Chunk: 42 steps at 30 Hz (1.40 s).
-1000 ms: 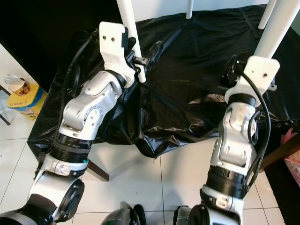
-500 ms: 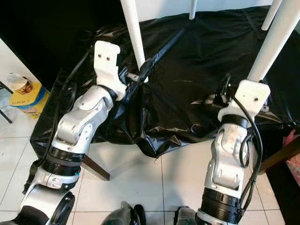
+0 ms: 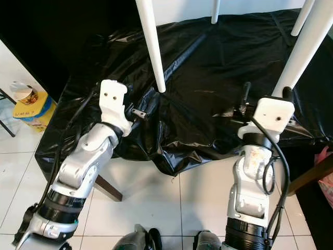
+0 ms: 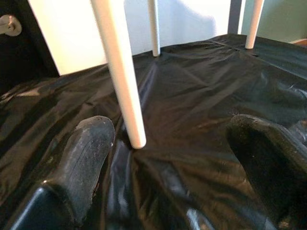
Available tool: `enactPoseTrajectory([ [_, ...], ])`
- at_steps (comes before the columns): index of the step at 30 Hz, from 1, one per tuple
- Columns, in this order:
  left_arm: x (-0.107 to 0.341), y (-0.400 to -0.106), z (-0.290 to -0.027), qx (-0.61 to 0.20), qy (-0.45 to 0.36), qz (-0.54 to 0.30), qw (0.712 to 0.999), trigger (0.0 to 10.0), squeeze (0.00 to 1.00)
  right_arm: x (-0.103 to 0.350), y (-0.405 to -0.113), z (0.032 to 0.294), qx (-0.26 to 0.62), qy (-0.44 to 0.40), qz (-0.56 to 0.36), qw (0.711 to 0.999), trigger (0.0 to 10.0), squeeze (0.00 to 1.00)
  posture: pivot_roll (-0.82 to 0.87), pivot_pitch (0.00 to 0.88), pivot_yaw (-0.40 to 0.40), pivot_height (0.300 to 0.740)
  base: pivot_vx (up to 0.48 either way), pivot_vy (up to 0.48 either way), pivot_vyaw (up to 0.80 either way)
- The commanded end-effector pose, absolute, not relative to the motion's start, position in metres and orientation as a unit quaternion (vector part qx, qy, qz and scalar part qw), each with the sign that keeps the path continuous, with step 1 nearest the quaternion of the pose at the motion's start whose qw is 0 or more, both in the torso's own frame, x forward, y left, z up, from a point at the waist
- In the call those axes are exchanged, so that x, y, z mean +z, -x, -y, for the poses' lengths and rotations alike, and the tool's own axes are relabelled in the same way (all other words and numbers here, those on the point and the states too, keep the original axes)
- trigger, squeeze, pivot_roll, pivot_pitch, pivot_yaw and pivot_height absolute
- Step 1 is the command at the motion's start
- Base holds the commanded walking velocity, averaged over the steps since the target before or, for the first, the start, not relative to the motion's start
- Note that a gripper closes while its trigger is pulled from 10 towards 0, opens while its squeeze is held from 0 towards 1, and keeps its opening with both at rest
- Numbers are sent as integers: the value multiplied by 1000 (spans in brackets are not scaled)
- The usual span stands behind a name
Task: Building children table
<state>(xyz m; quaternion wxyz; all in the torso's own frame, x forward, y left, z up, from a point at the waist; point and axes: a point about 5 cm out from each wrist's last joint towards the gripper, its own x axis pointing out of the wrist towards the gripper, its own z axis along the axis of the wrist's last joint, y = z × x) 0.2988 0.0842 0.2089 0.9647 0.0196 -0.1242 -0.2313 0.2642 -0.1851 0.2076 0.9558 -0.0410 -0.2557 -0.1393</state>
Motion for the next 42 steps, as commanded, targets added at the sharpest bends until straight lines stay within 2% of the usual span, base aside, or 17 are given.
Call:
enactPoseTrajectory([
  [1, 198, -294, -81, -291, -40, 113, 949, 10000, 0, 164, -248, 170, -98, 35, 181, 978, 10000, 0, -6, 114, 72, 740, 0, 0, 0],
  [10, 128, -262, -106, -302, -50, 67, 950, 10000, 0, 126, -240, 155, 58, 56, 147, 986, 10000, 0, 0, 109, 38, 740, 0, 0, 0],
  [15, 111, -249, -110, -306, -36, 58, 949, 10000, 0, 113, -233, 151, 124, 69, 141, 980, 10000, 0, 0, 110, 24, 740, 0, 0, 0],
  [19, 98, -234, -111, -340, -36, 51, 938, 10000, 0, 94, -229, 154, 194, 77, 108, 972, 10000, 0, 6, 104, 12, 740, 0, 0, 0],
  [32, 64, -223, -126, -340, -56, 15, 939, 10000, 0, 61, -225, 157, 236, 93, 58, 966, 10000, 0, 57, 96, -1, 740, 0, 0, 0],
  [35, 35, -203, -132, -343, -59, -44, 936, 10000, 0, 31, -215, 168, 247, 98, -5, 964, 10000, 0, 85, 112, -32, 740, 0, 0, 0],
  [37, 32, -201, -132, -343, -59, -48, 936, 10000, 0, 28, -213, 170, 251, 99, -11, 963, 10000, 0, 86, 115, -37, 740, 0, 0, 0],
  [39, 9, -193, -145, -302, -74, -86, 947, 10000, 0, 10, -207, 184, 237, 103, -56, 964, 10000, 0, 82, 117, -44, 740, 0, 0, 0],
  [42, -10, -184, -153, -285, -76, -124, 947, 10000, 0, -8, -198, 195, 215, 110, -98, 965, 10000, 0, 71, 116, -41, 740, 0, 0, 0],
])
